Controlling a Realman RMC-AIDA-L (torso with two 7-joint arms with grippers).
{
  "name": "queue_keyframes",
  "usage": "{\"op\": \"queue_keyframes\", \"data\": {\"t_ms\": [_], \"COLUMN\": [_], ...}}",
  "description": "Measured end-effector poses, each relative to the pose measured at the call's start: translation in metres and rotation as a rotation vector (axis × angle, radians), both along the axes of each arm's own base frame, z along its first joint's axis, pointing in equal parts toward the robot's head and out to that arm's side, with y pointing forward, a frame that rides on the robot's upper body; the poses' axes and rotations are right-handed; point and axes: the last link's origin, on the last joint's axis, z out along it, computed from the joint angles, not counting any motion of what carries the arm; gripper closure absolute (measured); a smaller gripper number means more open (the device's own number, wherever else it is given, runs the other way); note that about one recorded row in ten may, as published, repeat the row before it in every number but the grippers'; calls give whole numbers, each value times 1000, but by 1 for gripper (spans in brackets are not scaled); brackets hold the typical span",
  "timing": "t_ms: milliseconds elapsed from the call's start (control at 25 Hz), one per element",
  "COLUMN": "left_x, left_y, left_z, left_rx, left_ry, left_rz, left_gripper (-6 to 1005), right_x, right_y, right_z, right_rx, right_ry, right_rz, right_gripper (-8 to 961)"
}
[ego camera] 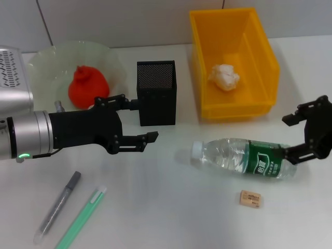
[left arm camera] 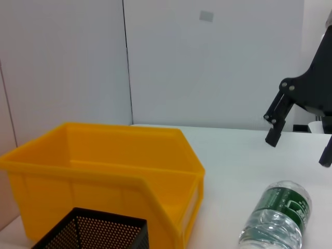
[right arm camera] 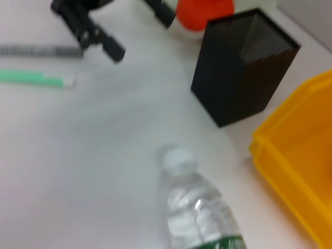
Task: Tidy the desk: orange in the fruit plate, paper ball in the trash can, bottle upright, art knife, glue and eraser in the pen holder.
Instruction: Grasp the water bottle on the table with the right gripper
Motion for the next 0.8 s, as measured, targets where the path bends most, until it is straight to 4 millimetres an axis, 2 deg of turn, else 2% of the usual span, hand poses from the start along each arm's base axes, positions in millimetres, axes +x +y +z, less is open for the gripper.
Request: {"op": "queue_keyframes", "data": {"t_ms": [240, 800], "left_x": [1, 2], "left_y": [0, -1], "left_z": [-1, -2], "left_rx": [-6, -12], "left_ry": [1, 5], "left_rz": [-1, -11], "left_gripper": [164, 165], "right_x": [13, 18], "right_y": [8, 24], "right_z": [-6, -16], "right_rx": [-42, -98], "right_ry": [-55, -68], "right_rz": [1, 4], "right_gripper": [206, 205]}}
